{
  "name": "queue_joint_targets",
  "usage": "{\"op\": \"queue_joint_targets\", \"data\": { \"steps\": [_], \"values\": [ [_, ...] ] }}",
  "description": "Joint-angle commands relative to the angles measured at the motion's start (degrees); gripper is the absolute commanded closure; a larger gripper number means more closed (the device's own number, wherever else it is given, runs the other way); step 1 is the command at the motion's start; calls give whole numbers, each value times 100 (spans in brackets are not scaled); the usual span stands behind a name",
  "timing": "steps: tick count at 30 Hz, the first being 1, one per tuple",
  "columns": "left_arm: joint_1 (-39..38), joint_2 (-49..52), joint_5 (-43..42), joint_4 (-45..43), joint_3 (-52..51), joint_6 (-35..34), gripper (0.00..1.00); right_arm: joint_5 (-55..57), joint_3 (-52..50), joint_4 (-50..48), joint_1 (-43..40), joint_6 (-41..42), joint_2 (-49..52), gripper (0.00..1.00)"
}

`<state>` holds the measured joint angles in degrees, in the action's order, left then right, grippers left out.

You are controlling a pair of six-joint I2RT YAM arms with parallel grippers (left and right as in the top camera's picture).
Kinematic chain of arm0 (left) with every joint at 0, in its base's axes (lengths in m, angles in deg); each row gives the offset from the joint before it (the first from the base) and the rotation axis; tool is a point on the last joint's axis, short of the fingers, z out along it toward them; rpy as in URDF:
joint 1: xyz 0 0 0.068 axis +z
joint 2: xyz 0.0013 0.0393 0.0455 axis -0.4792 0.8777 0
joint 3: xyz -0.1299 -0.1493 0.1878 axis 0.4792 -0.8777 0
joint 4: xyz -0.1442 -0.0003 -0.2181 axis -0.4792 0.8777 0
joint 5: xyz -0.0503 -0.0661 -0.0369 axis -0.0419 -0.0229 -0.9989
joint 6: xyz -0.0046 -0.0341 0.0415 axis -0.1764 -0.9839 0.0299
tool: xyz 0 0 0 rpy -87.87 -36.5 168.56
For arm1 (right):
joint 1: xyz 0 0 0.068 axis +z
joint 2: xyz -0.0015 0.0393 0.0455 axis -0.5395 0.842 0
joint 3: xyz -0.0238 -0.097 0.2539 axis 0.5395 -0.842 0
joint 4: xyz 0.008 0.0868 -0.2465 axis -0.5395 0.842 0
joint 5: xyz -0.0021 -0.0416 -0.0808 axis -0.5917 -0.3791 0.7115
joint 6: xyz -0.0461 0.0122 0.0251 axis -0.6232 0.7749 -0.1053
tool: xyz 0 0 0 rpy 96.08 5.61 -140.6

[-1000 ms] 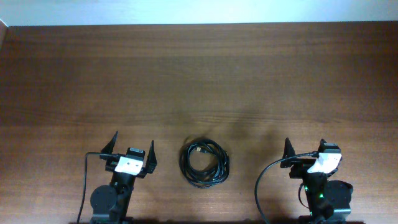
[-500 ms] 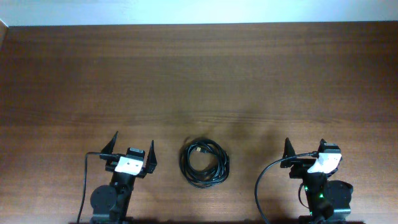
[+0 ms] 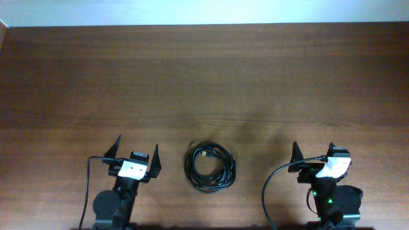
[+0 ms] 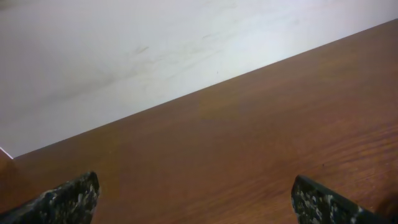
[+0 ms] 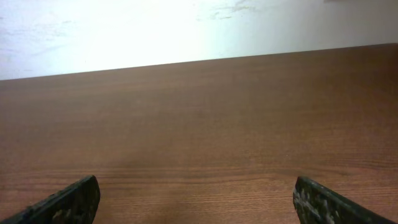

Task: Untangle cables

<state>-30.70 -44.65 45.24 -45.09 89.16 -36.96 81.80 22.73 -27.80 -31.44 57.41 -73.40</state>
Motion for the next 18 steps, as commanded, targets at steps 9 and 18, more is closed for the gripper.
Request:
{"op": "queue_joint_targets", "data": {
  "steps": [9,18],
  "values": [
    [42,-33,39,48,-7,9,1,26,-39,9,33,42,-39,1],
    [37,-33,-243,17,7,-177,1,-739,-39,-426,33,44,-39,1]
  ]
}}
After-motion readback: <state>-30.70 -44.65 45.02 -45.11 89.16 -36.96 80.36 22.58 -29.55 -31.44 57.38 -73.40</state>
